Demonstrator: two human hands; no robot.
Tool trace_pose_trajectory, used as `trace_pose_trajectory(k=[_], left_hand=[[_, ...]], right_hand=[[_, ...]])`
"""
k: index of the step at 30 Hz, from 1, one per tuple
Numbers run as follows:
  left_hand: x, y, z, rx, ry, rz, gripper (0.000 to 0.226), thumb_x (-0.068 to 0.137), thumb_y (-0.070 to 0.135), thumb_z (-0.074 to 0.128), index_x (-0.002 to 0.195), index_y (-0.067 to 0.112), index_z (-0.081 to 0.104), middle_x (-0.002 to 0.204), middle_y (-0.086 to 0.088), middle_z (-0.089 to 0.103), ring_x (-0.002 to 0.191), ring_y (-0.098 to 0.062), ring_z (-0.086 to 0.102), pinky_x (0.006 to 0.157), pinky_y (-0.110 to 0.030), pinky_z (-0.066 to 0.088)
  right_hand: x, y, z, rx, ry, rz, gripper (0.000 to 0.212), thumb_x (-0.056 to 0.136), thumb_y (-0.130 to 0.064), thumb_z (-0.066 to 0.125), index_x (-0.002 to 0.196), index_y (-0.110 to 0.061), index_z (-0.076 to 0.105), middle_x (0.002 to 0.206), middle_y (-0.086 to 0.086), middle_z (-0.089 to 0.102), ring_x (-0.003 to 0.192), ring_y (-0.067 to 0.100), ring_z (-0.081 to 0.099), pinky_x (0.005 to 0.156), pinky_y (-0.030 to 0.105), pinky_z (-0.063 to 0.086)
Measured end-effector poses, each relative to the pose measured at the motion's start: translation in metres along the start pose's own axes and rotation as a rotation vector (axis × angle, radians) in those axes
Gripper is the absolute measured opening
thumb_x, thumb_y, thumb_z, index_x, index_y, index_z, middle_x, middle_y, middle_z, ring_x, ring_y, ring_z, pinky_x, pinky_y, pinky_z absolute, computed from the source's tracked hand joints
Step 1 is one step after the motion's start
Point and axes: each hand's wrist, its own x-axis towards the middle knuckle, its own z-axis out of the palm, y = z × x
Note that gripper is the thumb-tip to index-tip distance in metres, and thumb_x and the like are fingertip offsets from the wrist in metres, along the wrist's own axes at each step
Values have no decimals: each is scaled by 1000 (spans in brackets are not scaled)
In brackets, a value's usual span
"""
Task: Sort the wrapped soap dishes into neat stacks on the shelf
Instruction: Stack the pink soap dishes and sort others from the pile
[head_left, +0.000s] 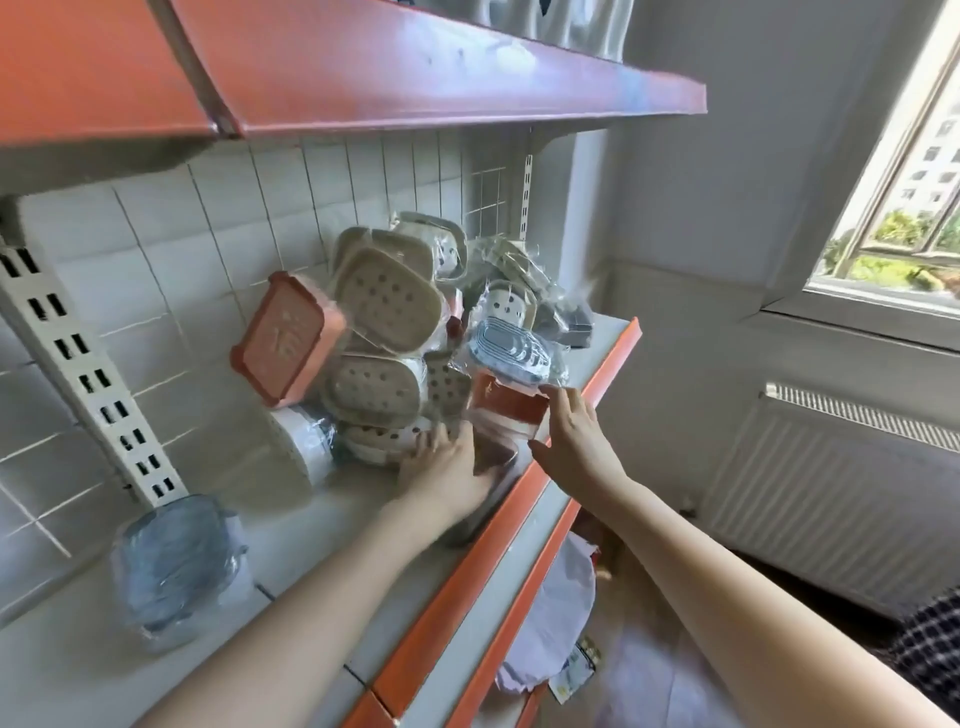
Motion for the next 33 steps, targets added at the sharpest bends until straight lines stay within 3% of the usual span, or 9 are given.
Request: trace_pose_trajectory(k=[3,7,15,18,23,25,28,31,33], left_hand=[[10,6,9,106,57,-42,77,81,75,32,130,14,34,138,-16,40,131,-32,32,103,-47,26],[17,17,21,213,84,-100,82,79,78,28,128,13,38,136,-15,42,128,-30,30,100,-47,25],[18,20,30,187,233,-172,76,75,79,35,129,26,38,136,-4,42,129,-26,30,99,-41,26],[14,21,30,197,281,-191,83,65,82,23,126,29,42,130,-1,46,124,-24,35,97,-40,29],[0,15,27,173,362,-216,75,64,79,42,119,29,51,121,-1,52,117,-25,42,93,-41,37],[-8,11,24,150,377,-242,78,62,78,39,120,27,52,121,-1,52,116,-26,43,93,-42,38],[-21,9,19,124,417,-276,79,60,75,39,120,26,52,120,-2,53,114,-28,45,94,-42,40],[-33,6,14,161,409,-321,78,60,75,41,122,28,50,122,0,51,115,-26,45,95,-42,39],[-41,2,13,169,434,-337,75,60,73,45,120,27,51,118,-2,53,110,-28,49,90,-44,42]], right_hand=[[16,15,8,79,-56,-96,66,83,-18,71,137,-3,36,136,15,44,130,32,39,104,34,33],[29,28,18,262,-41,-227,68,77,-21,77,132,-3,40,128,11,53,122,25,49,94,19,34],[51,29,18,591,-19,-323,70,76,-57,64,128,-16,42,111,-5,60,101,6,56,86,17,44],[64,29,22,650,-19,-317,61,79,-38,73,126,-15,42,99,-12,55,87,-4,51,77,8,39],[75,25,27,796,-47,-336,49,84,-32,70,121,-12,45,94,-14,56,84,-4,53,75,18,42],[76,19,27,830,-57,-365,58,84,-39,62,130,-10,42,101,-13,58,87,-8,54,78,14,41],[74,8,29,865,-71,-408,73,86,-50,50,143,-8,33,129,0,55,116,2,51,99,18,39],[72,-3,29,882,-47,-450,72,89,-48,44,146,-6,30,142,-3,41,131,-1,37,109,15,28],[71,-10,28,901,-56,-473,68,91,-46,41,145,-7,32,145,0,42,133,3,37,111,20,28]])
